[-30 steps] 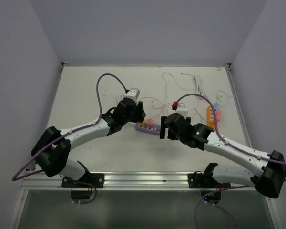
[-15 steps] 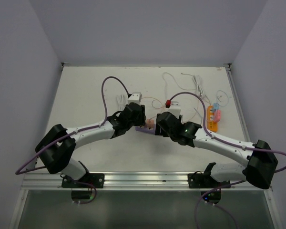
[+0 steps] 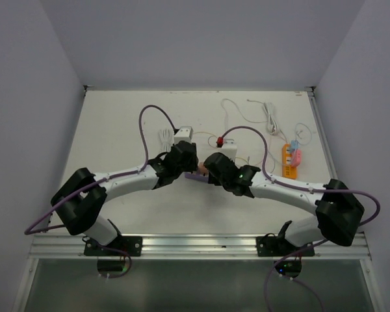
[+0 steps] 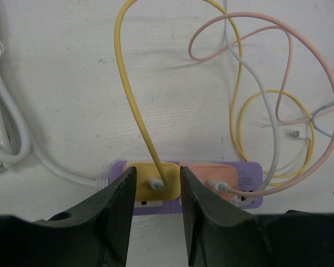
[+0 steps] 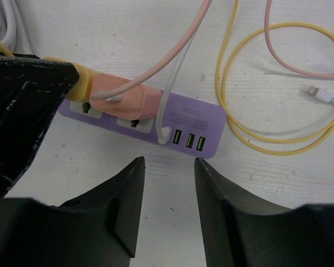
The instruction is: Pull the plug off the socket
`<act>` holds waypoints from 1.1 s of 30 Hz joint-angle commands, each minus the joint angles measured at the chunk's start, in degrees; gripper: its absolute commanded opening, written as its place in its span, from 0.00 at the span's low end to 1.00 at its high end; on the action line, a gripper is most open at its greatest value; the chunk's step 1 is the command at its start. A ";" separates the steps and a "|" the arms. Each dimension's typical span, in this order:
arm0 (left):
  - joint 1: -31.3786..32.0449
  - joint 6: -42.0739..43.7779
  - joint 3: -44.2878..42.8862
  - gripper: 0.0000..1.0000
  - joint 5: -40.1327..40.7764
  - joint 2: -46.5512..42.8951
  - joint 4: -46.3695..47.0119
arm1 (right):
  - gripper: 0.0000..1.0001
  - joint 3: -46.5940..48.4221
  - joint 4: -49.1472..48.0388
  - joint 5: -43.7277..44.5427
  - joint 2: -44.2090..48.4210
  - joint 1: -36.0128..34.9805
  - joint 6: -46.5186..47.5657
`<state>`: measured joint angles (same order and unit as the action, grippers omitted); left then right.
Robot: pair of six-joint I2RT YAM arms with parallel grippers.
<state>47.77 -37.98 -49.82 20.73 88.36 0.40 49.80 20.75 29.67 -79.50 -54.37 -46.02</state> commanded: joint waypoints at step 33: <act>1.89 -6.32 1.74 0.37 1.86 4.98 -3.83 | 0.00 1.79 -6.78 8.65 -11.55 -0.91 -2.06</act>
<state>48.97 -42.22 -49.82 23.44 90.06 2.76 50.78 14.72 34.00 -91.11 -55.18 -46.76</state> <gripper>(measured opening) 0.374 0.125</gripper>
